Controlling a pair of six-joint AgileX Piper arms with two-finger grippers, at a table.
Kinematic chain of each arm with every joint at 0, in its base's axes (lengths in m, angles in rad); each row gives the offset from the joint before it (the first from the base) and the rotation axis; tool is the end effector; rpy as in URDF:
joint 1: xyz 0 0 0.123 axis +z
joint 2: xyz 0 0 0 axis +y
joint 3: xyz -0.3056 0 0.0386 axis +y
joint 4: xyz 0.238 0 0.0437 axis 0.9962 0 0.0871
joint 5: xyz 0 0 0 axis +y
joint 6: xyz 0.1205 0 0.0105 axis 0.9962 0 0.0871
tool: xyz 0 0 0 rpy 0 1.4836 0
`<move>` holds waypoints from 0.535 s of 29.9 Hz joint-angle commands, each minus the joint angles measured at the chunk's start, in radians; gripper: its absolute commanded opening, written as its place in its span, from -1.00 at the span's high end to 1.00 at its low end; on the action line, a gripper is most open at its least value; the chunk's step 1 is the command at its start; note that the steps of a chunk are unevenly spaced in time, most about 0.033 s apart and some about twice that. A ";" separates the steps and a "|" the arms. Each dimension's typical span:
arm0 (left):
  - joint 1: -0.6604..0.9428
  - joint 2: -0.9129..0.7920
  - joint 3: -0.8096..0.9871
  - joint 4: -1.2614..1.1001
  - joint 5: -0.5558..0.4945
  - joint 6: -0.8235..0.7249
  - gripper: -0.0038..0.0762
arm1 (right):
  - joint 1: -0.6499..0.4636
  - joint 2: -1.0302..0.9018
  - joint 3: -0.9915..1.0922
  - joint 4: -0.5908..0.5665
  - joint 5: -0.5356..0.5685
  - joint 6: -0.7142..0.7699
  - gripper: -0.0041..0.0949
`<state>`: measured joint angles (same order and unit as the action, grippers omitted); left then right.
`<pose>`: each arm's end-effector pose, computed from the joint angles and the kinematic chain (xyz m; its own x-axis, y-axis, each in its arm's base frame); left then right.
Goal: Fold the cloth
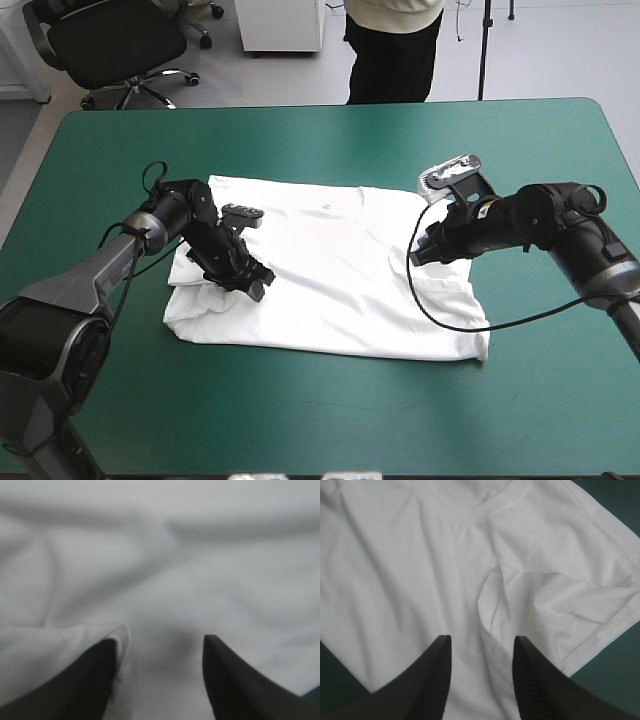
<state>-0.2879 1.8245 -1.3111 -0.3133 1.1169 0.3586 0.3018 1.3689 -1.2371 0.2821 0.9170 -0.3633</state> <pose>0.3245 -0.1310 0.2142 -0.8736 0.4749 -0.1062 0.4854 0.8348 -0.2599 0.2666 0.1110 0.3468 -0.6808 -0.4037 -0.6112 -0.5516 0.8316 0.0651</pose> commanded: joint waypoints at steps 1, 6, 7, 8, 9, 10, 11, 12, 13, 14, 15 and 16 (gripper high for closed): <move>-0.006 -0.090 -0.023 -0.011 -0.011 0.001 -0.26 | 0.000 -0.072 -0.031 -0.003 -0.029 -0.009 0.13; -0.002 -0.267 -0.023 0.121 0.003 -0.078 -0.16 | 0.000 -0.186 -0.031 -0.099 0.042 0.035 0.13; -0.002 -0.309 -0.023 0.162 0.008 -0.105 -0.16 | 0.000 -0.205 -0.028 -0.117 0.074 0.047 0.13; -0.002 -0.346 -0.023 0.183 0.013 -0.117 -0.16 | 0.000 -0.221 -0.023 -0.124 0.099 0.053 0.13; -0.002 -0.376 -0.023 0.211 0.030 -0.130 -0.16 | 0.000 -0.239 -0.010 -0.126 0.123 0.058 0.13; 0.000 -0.399 -0.023 0.241 0.058 -0.147 -0.16 | 0.000 -0.257 0.010 -0.126 0.139 0.065 0.13; 0.000 -0.414 -0.021 0.269 0.085 -0.172 -0.16 | 0.000 -0.272 0.036 -0.126 0.149 0.076 0.13; 0.004 -0.429 -0.012 0.294 0.116 -0.192 -0.16 | 0.000 -0.292 0.067 -0.126 0.150 0.088 0.13; 0.011 -0.446 0.007 0.307 0.130 -0.208 -0.16 | 0.000 -0.313 0.102 -0.126 0.146 0.105 0.13; 0.022 -0.460 0.029 0.313 0.130 -0.219 -0.16 | 0.000 -0.336 0.133 -0.126 0.141 0.121 0.13; 0.037 -0.480 0.064 0.313 0.115 -0.228 -0.16 | 0.000 -0.362 0.173 -0.127 0.128 0.135 0.13; 0.054 -0.501 0.107 0.307 0.088 -0.234 -0.16 | 0.000 -0.388 0.213 -0.131 0.114 0.150 0.13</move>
<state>-0.2642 1.3922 -1.2511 -0.0179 1.2179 0.1630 0.3018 1.0545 -1.0811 0.1558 1.0840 -0.2527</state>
